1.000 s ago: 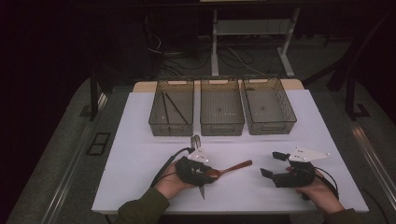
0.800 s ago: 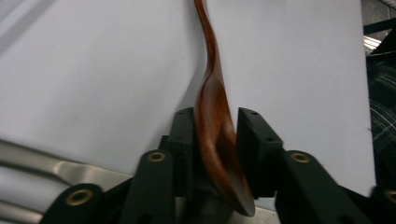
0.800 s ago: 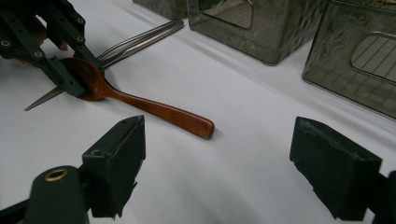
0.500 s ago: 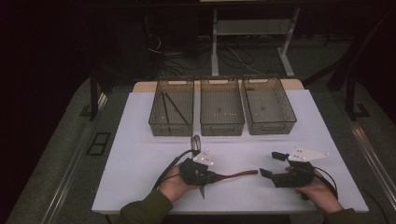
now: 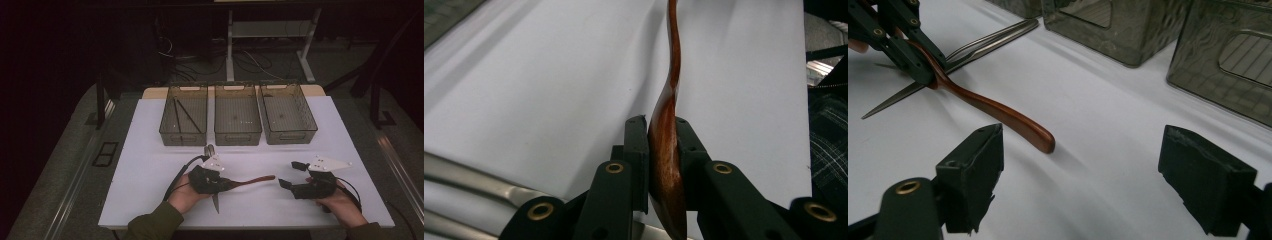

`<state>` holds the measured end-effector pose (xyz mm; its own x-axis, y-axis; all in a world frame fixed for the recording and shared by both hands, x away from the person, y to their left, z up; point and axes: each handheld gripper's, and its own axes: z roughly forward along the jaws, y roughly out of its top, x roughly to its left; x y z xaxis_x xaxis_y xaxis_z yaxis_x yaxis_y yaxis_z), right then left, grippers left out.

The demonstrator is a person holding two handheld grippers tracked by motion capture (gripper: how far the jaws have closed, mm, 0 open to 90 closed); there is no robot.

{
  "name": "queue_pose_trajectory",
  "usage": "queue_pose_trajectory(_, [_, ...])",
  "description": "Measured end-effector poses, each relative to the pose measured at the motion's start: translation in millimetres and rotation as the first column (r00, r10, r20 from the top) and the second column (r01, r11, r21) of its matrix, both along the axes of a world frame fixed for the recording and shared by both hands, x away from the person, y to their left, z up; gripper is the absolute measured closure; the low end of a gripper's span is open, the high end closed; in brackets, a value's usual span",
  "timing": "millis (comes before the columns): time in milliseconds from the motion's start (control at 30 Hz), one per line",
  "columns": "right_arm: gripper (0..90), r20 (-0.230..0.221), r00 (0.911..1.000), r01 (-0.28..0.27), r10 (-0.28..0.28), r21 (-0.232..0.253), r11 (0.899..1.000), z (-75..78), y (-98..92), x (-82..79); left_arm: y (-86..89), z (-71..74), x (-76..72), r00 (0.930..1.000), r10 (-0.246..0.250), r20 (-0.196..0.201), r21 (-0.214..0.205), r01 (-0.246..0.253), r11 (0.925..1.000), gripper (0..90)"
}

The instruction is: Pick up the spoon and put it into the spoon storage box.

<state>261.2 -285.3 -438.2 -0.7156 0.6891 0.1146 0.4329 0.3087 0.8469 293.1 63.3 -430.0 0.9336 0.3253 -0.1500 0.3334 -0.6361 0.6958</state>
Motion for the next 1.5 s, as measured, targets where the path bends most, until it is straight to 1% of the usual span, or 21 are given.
queue_pose_trajectory(100, [17.5, 0.001, 1.0, 0.005, -0.005, 0.008, 1.0, 0.4, -0.7, 0.1, 2.7, 2.3, 2.6, 0.9999, 0.012, 0.004, -0.006, -0.012, 0.9999, 79.1])
queue_pose_trajectory(267, [17.6, 0.002, 1.0, 0.005, -0.005, 0.011, 1.0, 1.3, -1.1, -0.6, 7.0, 7.5, 6.6, 0.9996, 0.029, 0.006, -0.035, -0.029, 0.999, 79.1])
queue_pose_trajectory(433, [17.5, 0.008, 1.0, 0.001, -0.001, 0.021, 1.0, 2.2, -1.6, -0.9, 11.7, 12.1, 11.7, 0.9989, 0.045, 0.013, -0.051, -0.044, 0.9978, 79.1])
queue_pose_trajectory(500, [17.5, 0.006, 1.0, 0.002, -0.002, 0.023, 1.0, 2.1, -1.8, -1.1, 13.1, 14.8, 13.5, 0.9984, 0.054, 0.012, -0.064, -0.054, 0.9965, 79.1])
queue_pose_trajectory(867, [17.5, 0.005, 1.0, -0.004, 0.004, 0.024, 1.0, 2.4, -1.0, -1.6, 16.8, 28.6, 24.1, 0.9959, 0.079, 0.045, -0.103, -0.074, 0.992, 79.1])
queue_pose_trajectory(1167, [17.5, 0.004, 1.0, 0.002, -0.002, 0.027, 1.0, 2.4, -1.0, -1.7, 21.9, 49.5, 42.8, 0.9895, 0.118, 0.083, -0.159, -0.104, 0.9818, 79.1])
queue_pose_trajectory(1233, [17.6, 0.002, 1.0, 0.003, -0.004, 0.027, 1.0, 2.0, -1.2, -1.4, 22.0, 54.0, 48.9, 0.9877, 0.123, 0.097, -0.16, -0.106, 0.9814, 79.1])
queue_pose_trajectory(1367, [17.6, 0.001, 0.9999, 0.01, -0.011, 0.033, 0.999, 1.7, -1.6, -0.7, 20.9, 62.5, 61.9, 0.9852, 0.133, 0.108, -0.165, -0.114, 0.9797, 79.1])
queue_pose_trajectory(1400, [17.5, 0.002, 1.0, 0.009, -0.009, 0.032, 0.999, 1.7, -1.7, -0.7, 19.9, 64.3, 64.7, 0.9842, 0.137, 0.113, -0.166, -0.117, 0.9792, 79.1])
queue_pose_trajectory(1433, [17.6, 0.012, 0.9999, 0.008, -0.008, 0.031, 0.999, 1.6, -1.9, -0.2, 18.9, 67.1, 68.5, 0.9834, 0.137, 0.119, -0.159, -0.117, 0.9802, 79.1])
queue_pose_trajectory(1467, [17.6, -0.004, 0.9999, 0.012, -0.012, 0.035, 0.999, 2.0, -1.6, -1.1, 18.3, 68.5, 71.0, 0.9827, 0.139, 0.123, -0.16, -0.119, 0.9799, 79.1])
queue_pose_trajectory(1500, [17.6, -0.009, 0.9999, 0.013, -0.013, 0.036, 0.999, 2.0, -1.4, -1.4, 17.0, 70.5, 74.7, 0.9814, 0.147, 0.123, -0.164, -0.127, 0.9784, 79.1])
